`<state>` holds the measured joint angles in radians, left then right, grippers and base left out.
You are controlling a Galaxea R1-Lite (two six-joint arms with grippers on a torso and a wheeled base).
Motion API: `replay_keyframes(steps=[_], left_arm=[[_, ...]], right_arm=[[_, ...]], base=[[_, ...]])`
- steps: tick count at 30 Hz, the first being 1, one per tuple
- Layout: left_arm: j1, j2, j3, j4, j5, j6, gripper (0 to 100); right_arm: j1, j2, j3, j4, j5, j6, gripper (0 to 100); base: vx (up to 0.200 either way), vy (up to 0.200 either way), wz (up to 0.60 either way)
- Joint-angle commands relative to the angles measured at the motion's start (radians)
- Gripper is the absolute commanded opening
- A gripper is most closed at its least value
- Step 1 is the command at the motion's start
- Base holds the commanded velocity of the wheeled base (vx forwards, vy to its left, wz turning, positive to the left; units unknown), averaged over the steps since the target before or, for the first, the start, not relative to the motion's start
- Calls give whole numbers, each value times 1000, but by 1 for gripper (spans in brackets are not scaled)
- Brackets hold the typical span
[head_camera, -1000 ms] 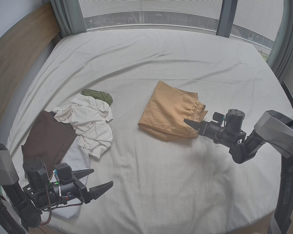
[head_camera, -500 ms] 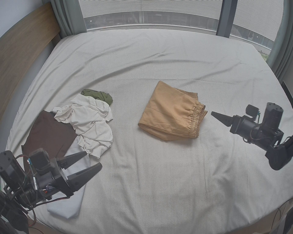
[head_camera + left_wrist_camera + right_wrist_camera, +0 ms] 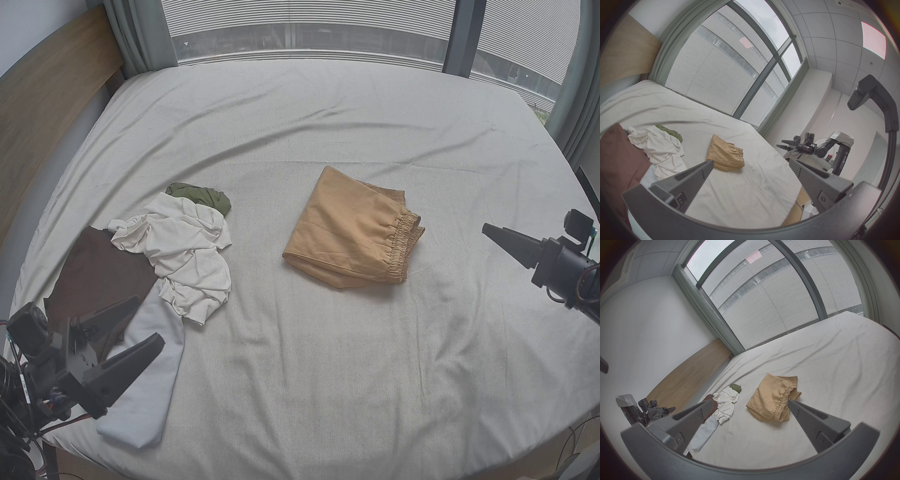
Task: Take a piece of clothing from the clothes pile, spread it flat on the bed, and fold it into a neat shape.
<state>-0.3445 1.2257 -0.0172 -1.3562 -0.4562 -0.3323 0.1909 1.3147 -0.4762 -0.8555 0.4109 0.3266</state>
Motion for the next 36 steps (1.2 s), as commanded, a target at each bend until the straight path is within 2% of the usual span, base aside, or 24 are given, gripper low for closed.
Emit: replay_keyframes(steps=[1,5,6,15,16,17,22,27,32,34,36], left_arm=[[22,-210,17,154,51,38,100],[18,-376,17,351,74,62,100],[18,-381,16,359,74,62,100],[36,-710,-12,781,88,62,100],[36,-710,-12,781,88,62,100],[48,-767,-26,868,109,65,100],[53,-924,-76,1056,120,81,100],[59,-994,-90,1140,122,93,100],[168,-1083,-84,1256,137,119,100],[197,-1103,-84,1273,134,124,100],[216,-1117,-82,1286,134,130,100]], right_arm=[[15,-192,48,64,0,-26,100],[18,-304,93,102,0,-31,100],[18,-308,94,104,0,-31,100],[12,-647,146,360,-1,-31,100],[12,-647,146,360,-1,-31,100],[9,-709,165,408,-1,-31,100],[-18,-914,252,515,-1,-32,100],[-24,-1023,281,590,0,-27,100],[-51,-1210,298,785,-10,-24,100],[-54,-1217,312,802,-29,-32,100],[-54,-1217,334,788,-80,-50,100]], base=[[0,0,0],[0,0,0],[0,0,0],[0,0,0],[0,0,0],[0,0,0],[0,0,0],[0,0,0],[0,0,0],[0,0,0],[0,0,0]])
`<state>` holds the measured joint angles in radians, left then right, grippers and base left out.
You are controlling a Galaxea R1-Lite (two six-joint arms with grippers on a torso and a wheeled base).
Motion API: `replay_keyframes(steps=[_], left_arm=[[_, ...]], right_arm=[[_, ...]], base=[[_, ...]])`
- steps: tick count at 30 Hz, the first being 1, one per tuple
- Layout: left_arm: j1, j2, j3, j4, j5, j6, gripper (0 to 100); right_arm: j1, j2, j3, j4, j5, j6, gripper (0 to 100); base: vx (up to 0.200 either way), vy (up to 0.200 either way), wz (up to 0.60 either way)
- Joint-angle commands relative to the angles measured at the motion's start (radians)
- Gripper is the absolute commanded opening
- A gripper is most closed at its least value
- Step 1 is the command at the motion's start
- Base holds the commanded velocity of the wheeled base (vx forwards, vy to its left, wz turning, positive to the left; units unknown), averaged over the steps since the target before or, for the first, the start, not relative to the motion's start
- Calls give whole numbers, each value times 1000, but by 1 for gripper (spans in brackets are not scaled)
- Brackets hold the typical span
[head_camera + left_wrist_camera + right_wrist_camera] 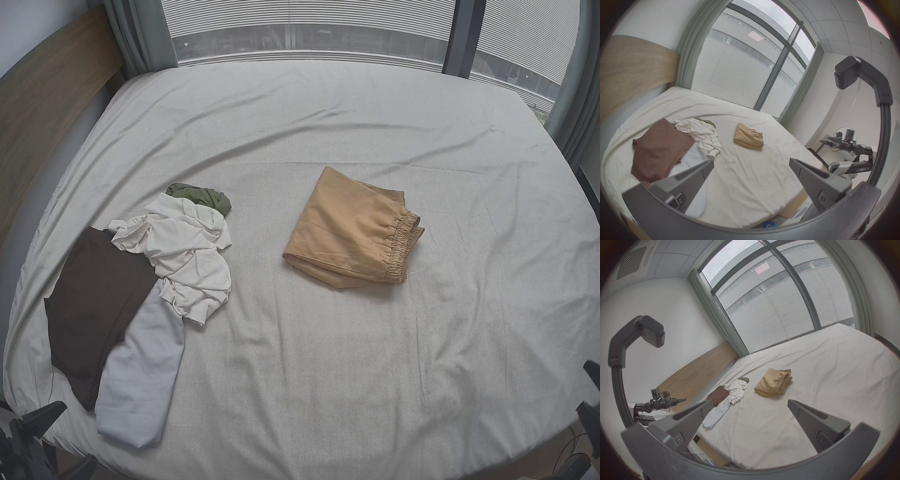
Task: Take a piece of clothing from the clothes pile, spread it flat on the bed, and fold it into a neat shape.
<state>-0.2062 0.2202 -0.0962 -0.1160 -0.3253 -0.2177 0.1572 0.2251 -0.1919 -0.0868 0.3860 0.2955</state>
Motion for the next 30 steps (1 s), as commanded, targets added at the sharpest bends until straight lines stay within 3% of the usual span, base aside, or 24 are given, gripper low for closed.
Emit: replay_keyframes(steps=[1,7,12,15,17,22,25,26,30], left_arm=[[80,-116,-5,48,5,15,100],[85,-128,3,45,15,23,100],[90,-128,49,39,94,112,100],[100,-128,76,39,106,135,100],[100,-130,96,42,107,153,100],[102,-130,96,42,141,169,100],[103,-128,96,42,172,181,100],[125,-128,96,44,181,199,100],[217,-211,96,47,172,230,100]], right_arm=[[-21,-125,58,13,-75,-27,100],[-22,-125,91,-1,-145,-42,100],[-33,-125,65,12,-179,-44,100],[-119,-128,58,30,-153,-52,100],[-168,-153,91,64,-81,-79,100],[-163,-222,167,78,-68,-148,100],[-163,-222,167,82,-93,-176,100],[-163,-222,169,85,-153,-263,100],[-163,-222,170,75,-306,-400,100]], base=[[0,0,0],[0,0,0],[0,0,0],[0,0,0],[0,0,0],[0,0,0],[0,0,0],[0,0,0],[0,0,0]])
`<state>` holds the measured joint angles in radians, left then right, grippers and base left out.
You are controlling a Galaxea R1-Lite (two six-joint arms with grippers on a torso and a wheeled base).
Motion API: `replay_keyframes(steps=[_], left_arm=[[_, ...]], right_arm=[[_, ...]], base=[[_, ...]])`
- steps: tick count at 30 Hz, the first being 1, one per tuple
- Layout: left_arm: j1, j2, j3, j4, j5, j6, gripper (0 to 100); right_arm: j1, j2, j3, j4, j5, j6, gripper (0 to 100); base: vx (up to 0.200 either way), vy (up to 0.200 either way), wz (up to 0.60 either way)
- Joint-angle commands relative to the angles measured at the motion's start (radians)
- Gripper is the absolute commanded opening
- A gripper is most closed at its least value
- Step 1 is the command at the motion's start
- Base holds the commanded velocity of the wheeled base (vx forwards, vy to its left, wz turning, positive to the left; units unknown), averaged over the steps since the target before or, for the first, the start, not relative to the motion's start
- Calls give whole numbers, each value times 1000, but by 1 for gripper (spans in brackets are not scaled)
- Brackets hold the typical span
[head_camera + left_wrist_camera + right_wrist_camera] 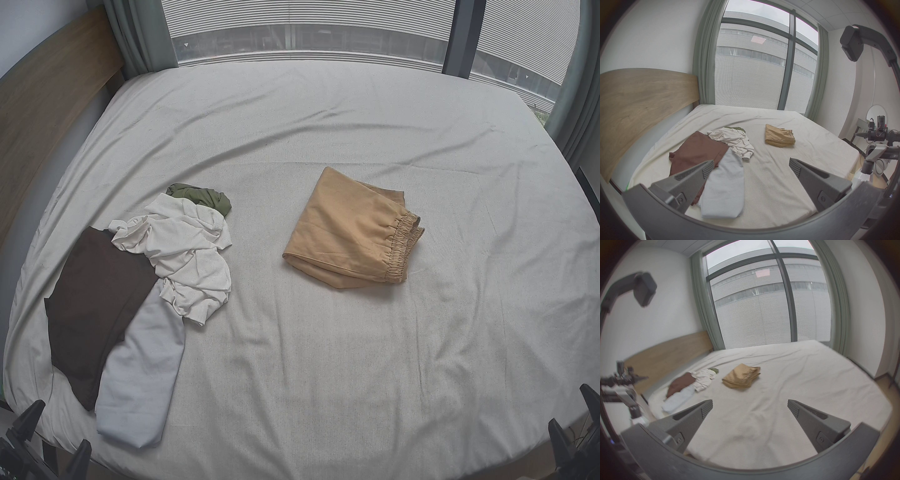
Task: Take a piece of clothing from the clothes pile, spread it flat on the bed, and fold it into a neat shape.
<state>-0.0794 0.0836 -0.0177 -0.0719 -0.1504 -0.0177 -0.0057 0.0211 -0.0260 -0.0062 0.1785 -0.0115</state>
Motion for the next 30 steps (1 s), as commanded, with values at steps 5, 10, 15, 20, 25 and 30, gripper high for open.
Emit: replay_keyframes(steps=[5,10,15,20,25,30], left_arm=[[84,-84,18,1,84,91,100],[84,-84,18,12,223,58,100],[84,-84,18,15,206,58,100],[82,-84,18,77,129,38,100],[84,-84,18,67,153,21,100],[82,-84,18,69,152,18,100]], right_arm=[[1,-18,8,-12,-220,-93,100],[3,-18,15,-32,-228,15,100],[1,-18,23,-48,-202,100,100],[-2,-18,23,-46,-215,88,100],[-2,-18,24,-48,-205,59,100],[-2,-12,4,9,-85,48,100]], base=[[0,0,0],[0,0,0],[0,0,0],[0,0,0],[0,0,0],[0,0,0]])
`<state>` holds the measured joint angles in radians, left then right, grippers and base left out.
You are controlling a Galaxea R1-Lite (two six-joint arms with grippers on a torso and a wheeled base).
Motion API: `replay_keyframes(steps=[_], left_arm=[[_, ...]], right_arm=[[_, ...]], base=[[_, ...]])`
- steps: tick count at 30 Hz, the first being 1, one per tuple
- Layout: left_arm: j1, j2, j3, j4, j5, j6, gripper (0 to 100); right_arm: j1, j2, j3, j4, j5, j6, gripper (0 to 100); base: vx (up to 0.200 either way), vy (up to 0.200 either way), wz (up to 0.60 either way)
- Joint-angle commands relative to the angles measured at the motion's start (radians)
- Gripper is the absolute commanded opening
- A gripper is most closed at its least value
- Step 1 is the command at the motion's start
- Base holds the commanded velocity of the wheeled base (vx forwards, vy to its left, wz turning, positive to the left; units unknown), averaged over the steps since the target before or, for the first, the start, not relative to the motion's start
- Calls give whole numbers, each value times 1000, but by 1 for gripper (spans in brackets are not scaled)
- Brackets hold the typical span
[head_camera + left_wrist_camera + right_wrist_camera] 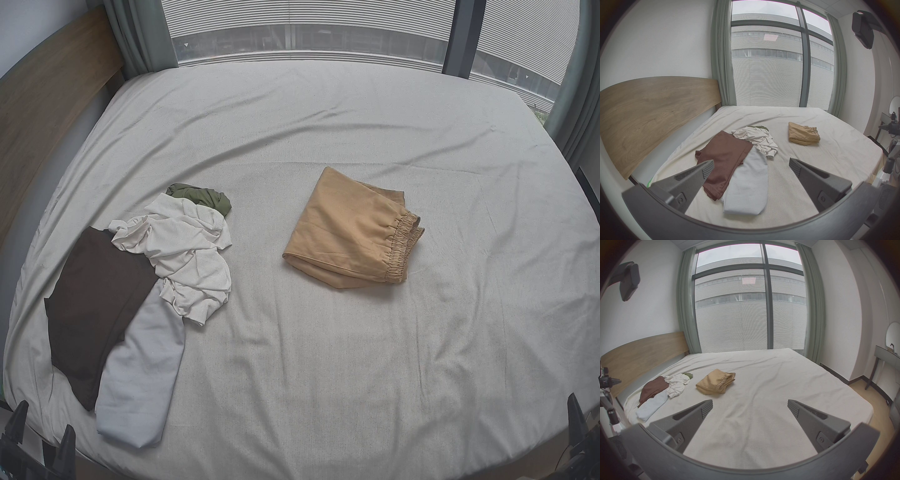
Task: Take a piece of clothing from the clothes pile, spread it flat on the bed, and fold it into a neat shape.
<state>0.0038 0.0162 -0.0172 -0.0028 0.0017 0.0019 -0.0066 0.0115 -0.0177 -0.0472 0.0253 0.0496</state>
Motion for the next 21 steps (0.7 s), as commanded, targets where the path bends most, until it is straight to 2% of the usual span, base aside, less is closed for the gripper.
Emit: replay_keyframes(steps=[1,3,5,7,8,12,15,21], left_arm=[[-1,-16,17,0,0,-2,100],[-1,-16,17,0,1,0,100],[-1,-16,17,0,1,0,100],[-1,-16,17,0,0,1,100],[-1,-16,17,0,0,3,100],[-1,-16,17,0,0,1,100],[-1,-16,17,0,0,1,100],[-2,-16,17,0,-3,12,100]], right_arm=[[-1,2,-11,69,74,-23,100],[-7,21,-21,93,77,-33,100],[-9,21,-18,81,45,-16,100],[-9,21,1,32,-90,-8,100],[-6,18,18,-2,-134,-28,100],[-7,18,18,1,-100,-45,100],[0,28,15,67,-5,-37,100],[-10,35,15,55,-15,-62,100]], base=[[0,0,0],[0,0,0],[0,0,0],[0,0,0],[0,0,0],[0,0,0],[0,0,0],[0,0,0]])
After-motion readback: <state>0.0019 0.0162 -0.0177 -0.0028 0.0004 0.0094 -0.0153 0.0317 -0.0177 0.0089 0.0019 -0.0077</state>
